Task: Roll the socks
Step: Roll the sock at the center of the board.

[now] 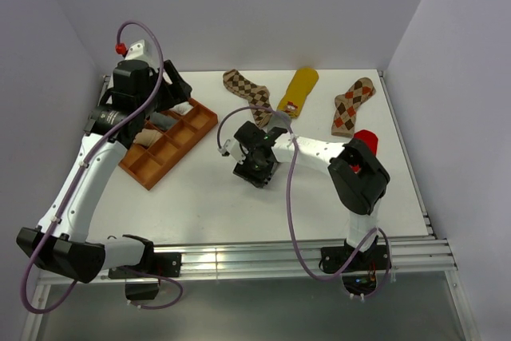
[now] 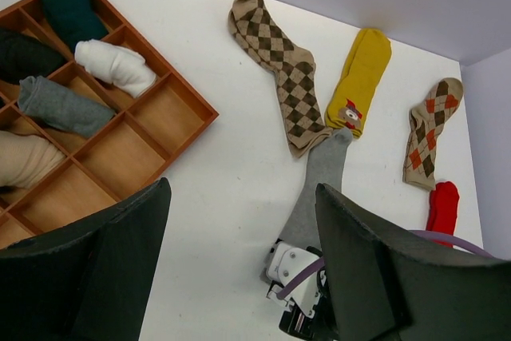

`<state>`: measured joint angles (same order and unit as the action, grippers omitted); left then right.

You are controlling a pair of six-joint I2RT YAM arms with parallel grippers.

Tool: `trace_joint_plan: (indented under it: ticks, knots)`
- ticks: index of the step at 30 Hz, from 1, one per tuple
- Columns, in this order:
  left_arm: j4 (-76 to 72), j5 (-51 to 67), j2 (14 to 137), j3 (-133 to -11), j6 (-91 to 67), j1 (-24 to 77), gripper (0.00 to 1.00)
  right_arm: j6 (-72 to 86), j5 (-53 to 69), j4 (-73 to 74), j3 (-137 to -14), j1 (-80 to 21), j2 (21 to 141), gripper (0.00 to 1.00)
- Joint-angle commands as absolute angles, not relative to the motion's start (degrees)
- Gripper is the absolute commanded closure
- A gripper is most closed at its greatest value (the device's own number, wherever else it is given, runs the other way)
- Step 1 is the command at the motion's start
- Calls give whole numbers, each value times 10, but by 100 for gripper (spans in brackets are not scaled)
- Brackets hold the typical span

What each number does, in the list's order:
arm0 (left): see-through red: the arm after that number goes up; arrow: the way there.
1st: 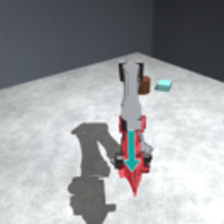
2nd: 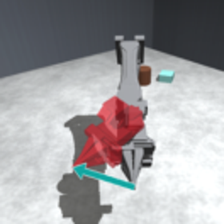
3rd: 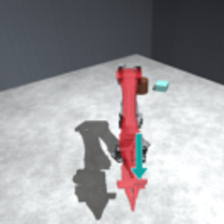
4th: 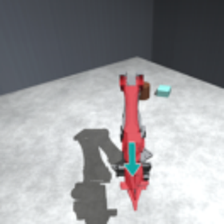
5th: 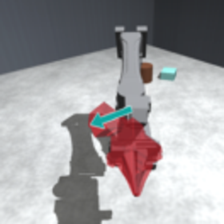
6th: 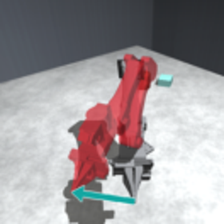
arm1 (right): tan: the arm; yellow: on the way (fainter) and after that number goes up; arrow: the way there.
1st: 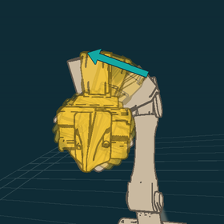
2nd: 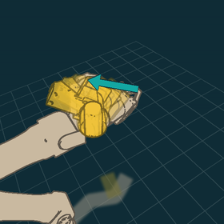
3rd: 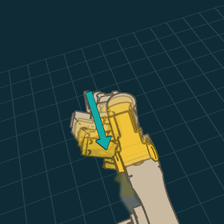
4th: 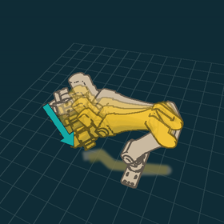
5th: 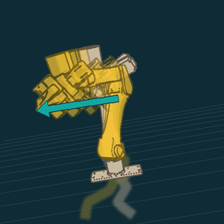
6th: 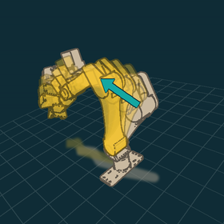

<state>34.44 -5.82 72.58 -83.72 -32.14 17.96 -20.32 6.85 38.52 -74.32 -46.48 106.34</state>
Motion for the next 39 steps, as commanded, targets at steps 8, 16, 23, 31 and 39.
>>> trace_joint_plan:
  ticks: [8, 16, 23, 31, 39]
  knots:
    - [308, -36, 721, -819, -316, 182, 22, -196, 71, 369, -722, -475, 1075, 38]
    - [295, -30, 726, -802, -322, 182, 22, -195, 58, 363, -705, -483, 1079, 40]
    - [279, -34, 728, -779, -334, 185, 22, -192, 34, 344, -690, -482, 1077, 64]
    - [227, -66, 735, -724, -358, 228, 25, -213, 162, 388, -694, -427, 1032, 74]
    - [120, -107, 682, -612, -387, 279, 40, -284, 370, 531, -719, -323, 1034, 74]
